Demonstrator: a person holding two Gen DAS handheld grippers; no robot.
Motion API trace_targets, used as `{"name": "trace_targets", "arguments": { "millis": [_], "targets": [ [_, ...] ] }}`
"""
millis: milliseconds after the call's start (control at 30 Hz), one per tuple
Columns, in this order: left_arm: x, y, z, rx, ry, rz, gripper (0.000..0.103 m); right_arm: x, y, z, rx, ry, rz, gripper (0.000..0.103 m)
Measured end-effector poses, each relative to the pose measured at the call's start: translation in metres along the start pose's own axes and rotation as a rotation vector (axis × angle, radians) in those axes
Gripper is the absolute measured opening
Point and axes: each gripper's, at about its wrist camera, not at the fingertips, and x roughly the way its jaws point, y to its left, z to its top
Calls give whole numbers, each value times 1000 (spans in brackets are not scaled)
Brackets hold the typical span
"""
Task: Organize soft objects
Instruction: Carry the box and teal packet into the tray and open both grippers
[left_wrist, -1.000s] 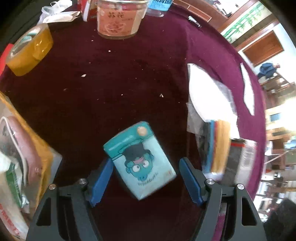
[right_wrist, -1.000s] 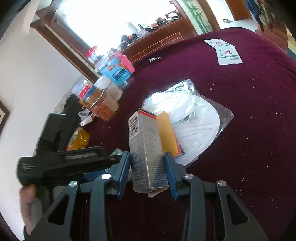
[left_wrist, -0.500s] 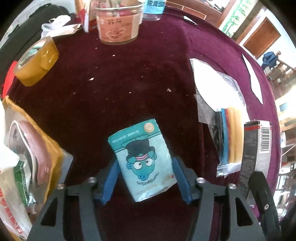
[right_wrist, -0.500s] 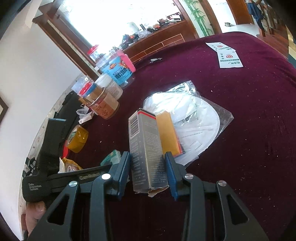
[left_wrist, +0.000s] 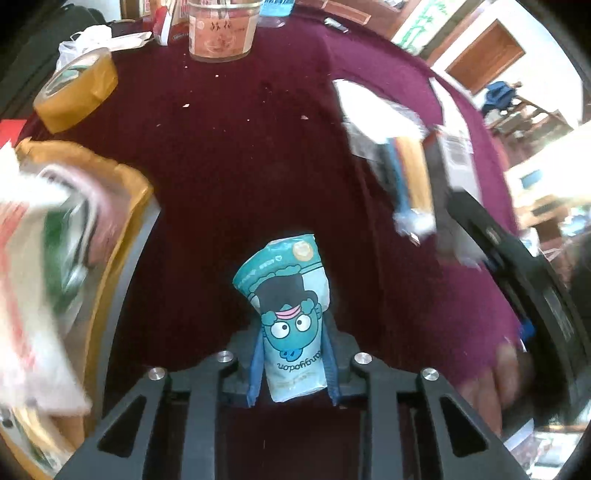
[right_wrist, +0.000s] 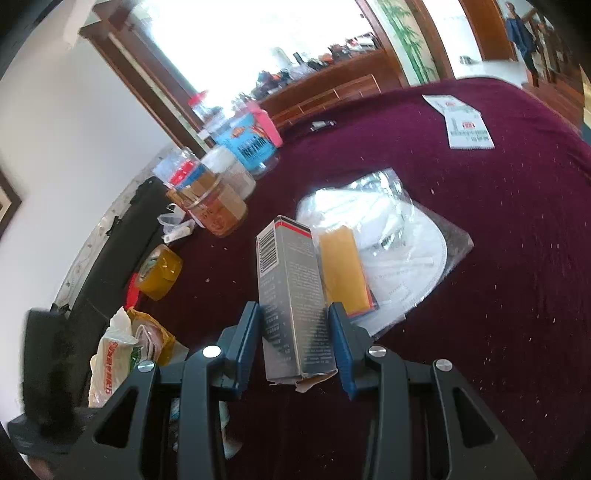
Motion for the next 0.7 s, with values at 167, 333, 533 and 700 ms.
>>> {"name": "trace_targets", "arguments": {
  "millis": [167, 333, 533, 700],
  "targets": [
    [-40, 12, -33, 23, -16, -138, 27, 4, 6, -8, -55, 4, -10, 37],
    [-82, 37, -64, 49, -37, -231, 27, -13, 28, -28, -1, 29, 22, 37],
    [-123, 73, -100, 58, -105, -267, 27, -52, 80, -67, 56, 11, 150, 37],
    [-147, 95, -123, 83, -150, -290, 27, -62, 131, -89, -7, 13, 174, 37]
  ]
}}
